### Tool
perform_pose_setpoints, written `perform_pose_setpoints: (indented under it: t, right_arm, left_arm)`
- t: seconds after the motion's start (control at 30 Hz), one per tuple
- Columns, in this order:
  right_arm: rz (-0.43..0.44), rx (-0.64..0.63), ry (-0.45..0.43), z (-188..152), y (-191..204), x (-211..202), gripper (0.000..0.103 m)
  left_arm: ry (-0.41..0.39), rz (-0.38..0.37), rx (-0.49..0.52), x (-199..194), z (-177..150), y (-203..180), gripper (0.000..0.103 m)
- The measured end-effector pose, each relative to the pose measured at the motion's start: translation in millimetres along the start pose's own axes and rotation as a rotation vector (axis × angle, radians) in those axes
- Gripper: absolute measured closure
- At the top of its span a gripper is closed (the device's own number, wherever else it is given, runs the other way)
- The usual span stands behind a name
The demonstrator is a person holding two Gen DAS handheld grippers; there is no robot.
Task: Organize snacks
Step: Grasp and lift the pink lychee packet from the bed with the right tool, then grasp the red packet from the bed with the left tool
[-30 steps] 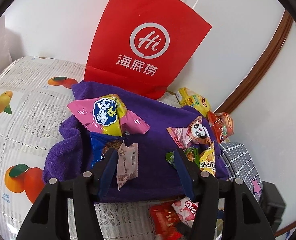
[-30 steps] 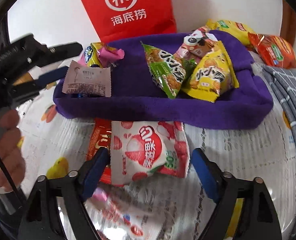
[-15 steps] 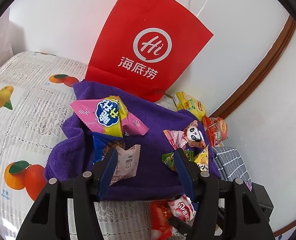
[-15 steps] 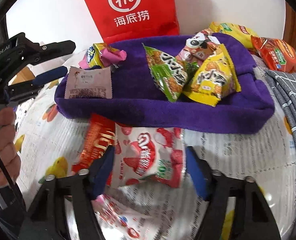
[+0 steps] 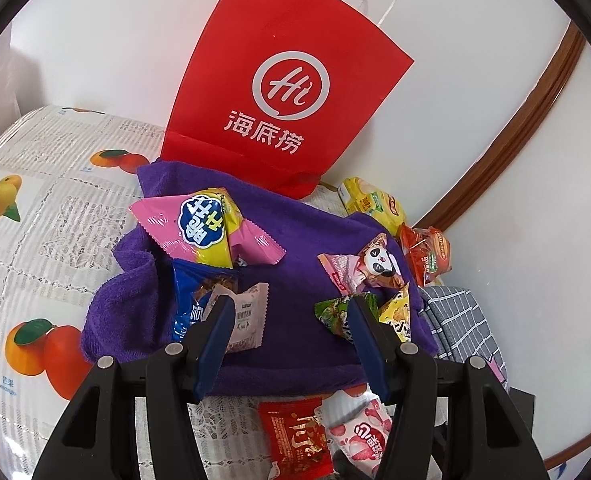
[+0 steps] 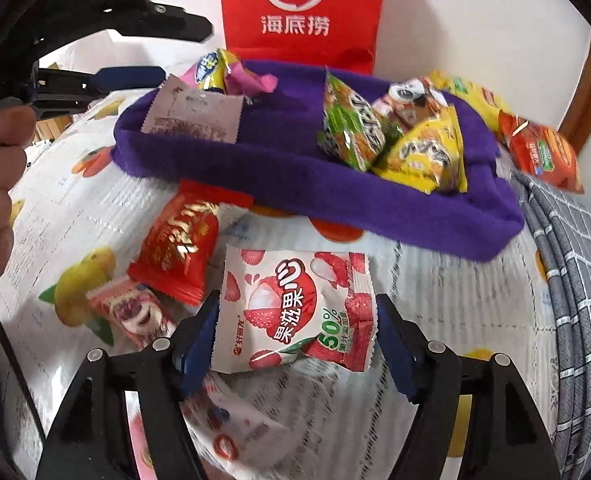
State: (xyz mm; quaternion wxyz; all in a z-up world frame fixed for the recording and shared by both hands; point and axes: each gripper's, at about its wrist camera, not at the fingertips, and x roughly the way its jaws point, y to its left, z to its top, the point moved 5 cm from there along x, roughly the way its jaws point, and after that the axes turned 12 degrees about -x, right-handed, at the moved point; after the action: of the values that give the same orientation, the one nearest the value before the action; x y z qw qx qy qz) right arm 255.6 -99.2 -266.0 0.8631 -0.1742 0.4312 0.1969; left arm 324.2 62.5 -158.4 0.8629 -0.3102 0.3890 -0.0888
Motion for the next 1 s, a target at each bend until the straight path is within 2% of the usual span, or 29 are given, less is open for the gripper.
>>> perform_pose_setpoints:
  t: [0.03,0.07,0.1,0.23,0.47,0.57,0.7,1.0]
  right_arm:
    - [0.013,0.022,-0.005,0,-2,0,0.033]
    - [0.013,0.03,-0.013,0,-3,0,0.04]
    - [0.009,0.031,-0.023,0,-5,-1,0.042]
    - [0.042,0.062,-0.051,-4,-13,-6,0.044]
    - [-0.021,0.169,-0.086,-20,-47,-20,0.045]
    - [-0.032,0.251,-0.102,-27,-61,-23,0.045]
    - [-0.035,0.341,-0.078,-36,-77,-19,0.045]
    - [-0.076,0.35,-0.061,-38,-78,-19,0.044]
  left_arm:
    - [0.001,0.002,0.001,0,0,0,0.047]
    - [0.001,0.003,0.001,1,0,0,0.047]
    - [0.0,0.005,0.001,1,0,1,0.047]
    - [-0.01,0.01,0.002,-2,1,1,0.047]
    - [-0.029,0.017,0.039,-10,-3,-7,0.047]
    - [-0.004,0.023,0.062,-8,-10,-12,0.047]
    - [0.03,0.058,0.106,-4,-26,-16,0.047]
    - [0.117,0.081,0.126,-2,-73,-3,0.047]
